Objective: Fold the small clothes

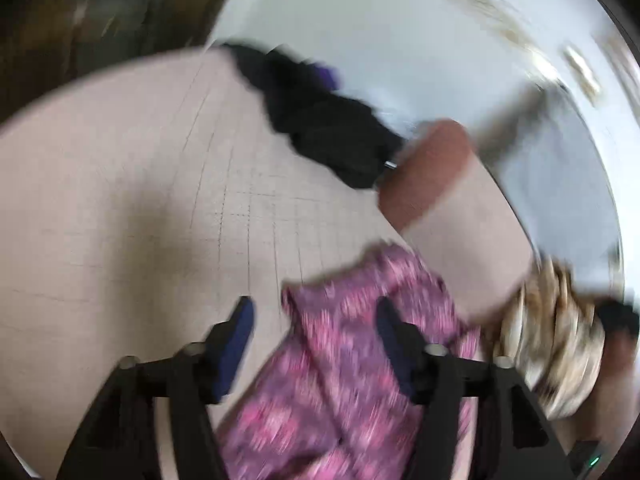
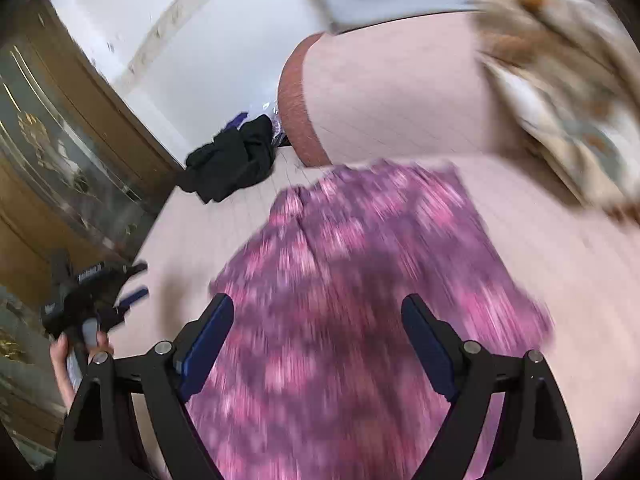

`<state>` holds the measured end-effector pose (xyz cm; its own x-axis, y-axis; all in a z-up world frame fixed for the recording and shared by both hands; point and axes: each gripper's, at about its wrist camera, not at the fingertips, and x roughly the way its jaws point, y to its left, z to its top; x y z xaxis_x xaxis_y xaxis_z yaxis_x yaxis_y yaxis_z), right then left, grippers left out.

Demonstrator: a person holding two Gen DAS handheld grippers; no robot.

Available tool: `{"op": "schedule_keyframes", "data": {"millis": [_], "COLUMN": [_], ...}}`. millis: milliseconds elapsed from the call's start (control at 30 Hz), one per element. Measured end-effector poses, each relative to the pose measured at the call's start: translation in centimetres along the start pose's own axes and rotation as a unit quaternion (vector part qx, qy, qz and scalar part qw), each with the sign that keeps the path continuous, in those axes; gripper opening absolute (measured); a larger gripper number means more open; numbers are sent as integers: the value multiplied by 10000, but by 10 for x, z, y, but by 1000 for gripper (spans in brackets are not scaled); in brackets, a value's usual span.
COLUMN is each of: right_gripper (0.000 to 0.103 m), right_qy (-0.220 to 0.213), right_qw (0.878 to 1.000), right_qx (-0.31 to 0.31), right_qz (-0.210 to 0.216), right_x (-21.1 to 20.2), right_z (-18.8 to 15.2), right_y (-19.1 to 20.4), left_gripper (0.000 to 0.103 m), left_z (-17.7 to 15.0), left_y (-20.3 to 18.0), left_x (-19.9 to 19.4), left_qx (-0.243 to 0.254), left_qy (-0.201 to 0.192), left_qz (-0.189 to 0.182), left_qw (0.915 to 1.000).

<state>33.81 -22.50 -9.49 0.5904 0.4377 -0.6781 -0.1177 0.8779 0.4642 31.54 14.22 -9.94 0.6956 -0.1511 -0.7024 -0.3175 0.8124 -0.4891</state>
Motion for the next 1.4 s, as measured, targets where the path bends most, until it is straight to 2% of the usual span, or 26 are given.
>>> {"op": "schedule_keyframes", "data": {"millis": [33, 100, 200, 267, 333, 400, 500, 567, 633, 733, 800, 867, 1000, 1067, 1100, 1133, 1200, 1233, 1300, 1400], "right_gripper": [85, 85, 85, 85, 85, 85, 82, 75, 72, 68, 63, 59, 48, 42, 27, 4, 5, 5, 4, 4], "right_qy": [-62, -181, -449, -398, -358, -252, 65, 272, 436, 594, 776, 1024, 1408, 1469, 1473, 1487, 1454, 1418, 1353, 1301], "right_qw": [9999, 9990, 9953, 9940, 9927, 9910, 9882, 9860, 9834, 9748, 9683, 9653, 9597, 9584, 9579, 9564, 9576, 9583, 9587, 9585], "right_qx": [135, 416, 745, 882, 979, 1118, 1367, 1407, 1498, 1820, 2071, 2114, 1972, 1792, 1732, 1657, 1665, 1674, 1727, 1755], "right_qz": [4, -45, -427, -500, -613, -688, -685, -849, -924, -1148, -1164, -1142, -1426, -1665, -1751, -1890, -1850, -1833, -1811, -1833], "right_x": [-20, -56, -96, -108, -114, -114, -112, -108, -107, -105, -104, -95, -77, -72, -71, -70, -71, -73, -79, -93], "right_z": [-22, -65, -124, -137, -141, -145, -161, -174, -183, -194, -207, -215, -222, -221, -221, -221, -222, -222, -223, -219], "right_y": [-8, -22, -40, -54, -68, -79, -94, -98, -102, -119, -130, -133, -129, -125, -124, -123, -123, -123, -124, -123], "left_gripper": [79, 79, 80, 80, 80, 80, 80, 80, 80, 80, 80, 80, 80, 70, 54, 32, 13, 9, 7, 6], "left_z": [-24, -62, -114, -144, -164, -173, -164, -156, -155, -162, -169, -174, -177, -179, -181, -183, -183, -181, -176, -164], "left_y": [-5, -8, 3, 15, 27, 33, 49, 65, 75, 77, 77, 78, 81, 79, 77, 76, 76, 78, 82, 79], "left_x": [-20, -42, -57, -53, -44, -45, -52, -52, -43, -32, -26, -24, -24, -23, -23, -21, -19, -21, -26, -47], "left_qx": [337, 742, 1113, 1331, 1550, 1666, 1491, 1222, 1129, 1019, 988, 945, 743, 766, 776, 794, 811, 770, 579, 594], "left_qy": [-70, -33, 111, 331, 727, 858, 741, 843, 1151, 1680, 1941, 2057, 2210, 2174, 2171, 2208, 2244, 2228, 2220, 2031], "left_qz": [-27, 50, 226, 504, 881, 1038, 1350, 1220, 1233, 837, 724, 660, 433, 514, 528, 511, 544, 526, 252, 129], "left_qw": [9994, 9972, 9935, 9893, 9813, 9768, 9767, 9814, 9792, 9769, 9733, 9718, 9715, 9717, 9716, 9707, 9696, 9704, 9730, 9773]}}
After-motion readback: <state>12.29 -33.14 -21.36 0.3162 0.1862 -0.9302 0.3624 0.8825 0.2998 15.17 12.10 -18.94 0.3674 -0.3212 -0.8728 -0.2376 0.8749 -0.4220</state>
